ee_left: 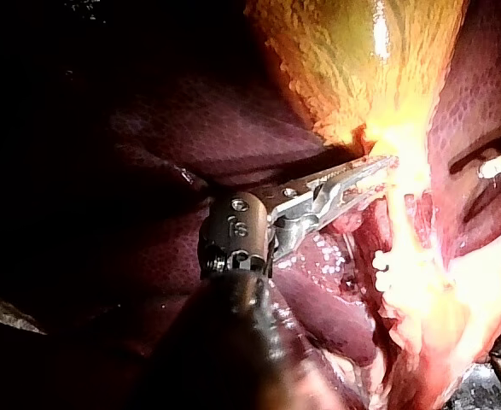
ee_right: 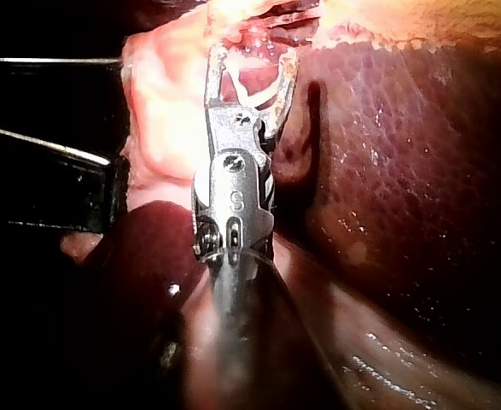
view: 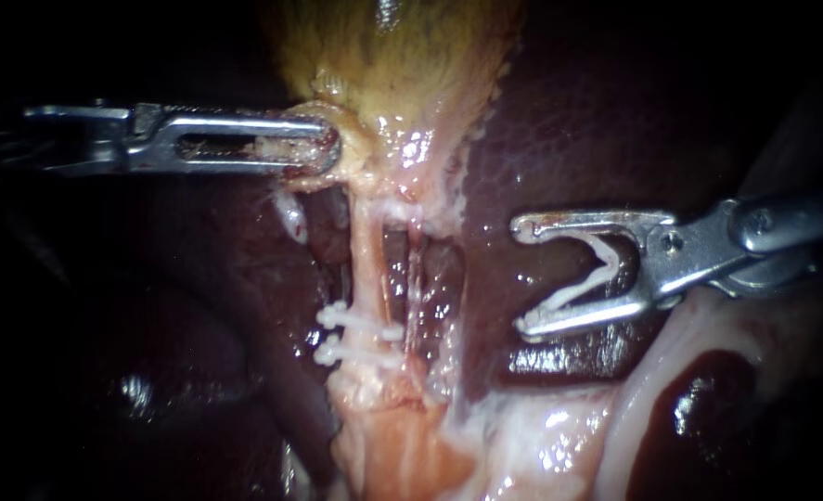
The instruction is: Clipping third clip left tube
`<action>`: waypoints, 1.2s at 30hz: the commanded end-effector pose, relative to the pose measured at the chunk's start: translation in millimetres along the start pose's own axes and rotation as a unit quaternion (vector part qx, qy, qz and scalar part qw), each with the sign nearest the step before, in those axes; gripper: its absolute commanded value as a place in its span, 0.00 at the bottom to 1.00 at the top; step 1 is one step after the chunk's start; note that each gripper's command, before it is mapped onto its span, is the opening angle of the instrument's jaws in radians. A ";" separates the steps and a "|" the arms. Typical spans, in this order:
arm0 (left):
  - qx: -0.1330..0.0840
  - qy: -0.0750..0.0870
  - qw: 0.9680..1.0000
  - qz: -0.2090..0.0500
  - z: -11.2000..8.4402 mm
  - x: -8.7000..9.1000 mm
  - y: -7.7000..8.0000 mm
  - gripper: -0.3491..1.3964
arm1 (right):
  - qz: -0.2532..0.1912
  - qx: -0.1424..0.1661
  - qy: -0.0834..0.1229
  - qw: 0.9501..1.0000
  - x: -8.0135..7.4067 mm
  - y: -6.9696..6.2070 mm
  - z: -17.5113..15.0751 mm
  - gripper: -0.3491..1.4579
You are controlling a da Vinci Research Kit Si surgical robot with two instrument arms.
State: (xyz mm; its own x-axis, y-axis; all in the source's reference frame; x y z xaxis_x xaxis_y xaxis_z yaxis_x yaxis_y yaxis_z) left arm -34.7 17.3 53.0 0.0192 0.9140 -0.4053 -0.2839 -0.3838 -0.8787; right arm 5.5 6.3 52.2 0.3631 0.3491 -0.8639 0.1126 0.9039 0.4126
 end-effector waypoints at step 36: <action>0.006 0.023 1.000 -0.010 -7.7 4.7 3.2 0.00 | 0.134 0.027 0.030 0.990 3.3 3.0 14.5 0.47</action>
State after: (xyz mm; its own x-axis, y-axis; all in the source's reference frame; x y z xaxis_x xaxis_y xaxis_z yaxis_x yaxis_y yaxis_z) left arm -28.2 19.2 46.3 0.0694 0.9147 -0.3981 -0.2940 -0.3626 -0.8844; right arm 20.7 6.6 55.6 0.3304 0.6019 -0.7270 0.0674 0.7532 0.6543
